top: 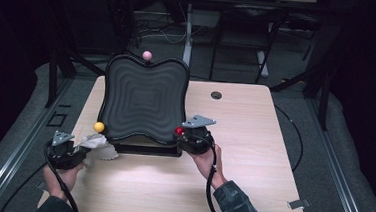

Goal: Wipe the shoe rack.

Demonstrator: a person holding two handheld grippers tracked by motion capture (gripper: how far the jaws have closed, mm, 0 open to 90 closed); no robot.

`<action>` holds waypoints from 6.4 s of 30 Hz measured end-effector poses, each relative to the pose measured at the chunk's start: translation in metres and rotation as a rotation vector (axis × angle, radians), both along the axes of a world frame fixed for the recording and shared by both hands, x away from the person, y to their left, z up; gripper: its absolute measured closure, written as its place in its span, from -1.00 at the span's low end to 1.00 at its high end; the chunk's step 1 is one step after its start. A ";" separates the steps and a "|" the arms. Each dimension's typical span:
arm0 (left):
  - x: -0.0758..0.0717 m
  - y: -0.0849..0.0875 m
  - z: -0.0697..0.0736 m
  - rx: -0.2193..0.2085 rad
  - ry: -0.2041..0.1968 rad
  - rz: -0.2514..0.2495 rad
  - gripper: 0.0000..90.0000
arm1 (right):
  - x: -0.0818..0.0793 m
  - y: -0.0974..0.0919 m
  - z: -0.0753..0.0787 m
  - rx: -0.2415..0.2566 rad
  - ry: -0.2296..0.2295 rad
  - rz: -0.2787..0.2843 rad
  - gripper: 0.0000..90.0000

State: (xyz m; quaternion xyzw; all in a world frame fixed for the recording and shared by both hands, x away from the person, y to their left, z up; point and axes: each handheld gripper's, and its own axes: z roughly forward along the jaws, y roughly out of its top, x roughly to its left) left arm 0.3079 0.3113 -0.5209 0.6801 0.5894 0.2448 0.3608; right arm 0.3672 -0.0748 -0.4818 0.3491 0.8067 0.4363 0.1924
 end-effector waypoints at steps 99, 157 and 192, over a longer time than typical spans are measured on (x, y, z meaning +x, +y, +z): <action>0.016 -0.004 -0.008 0.022 -0.013 -0.033 0.86 | 0.009 -0.043 0.002 0.005 0.012 0.007 0.19; 0.018 -0.001 0.017 -0.033 -0.098 -0.018 0.88 | 0.022 -0.062 0.001 -0.048 -0.049 -0.106 0.24; 0.122 -0.038 0.109 0.173 -0.171 0.015 0.88 | 0.025 -0.064 -0.002 -0.063 -0.064 -0.132 0.34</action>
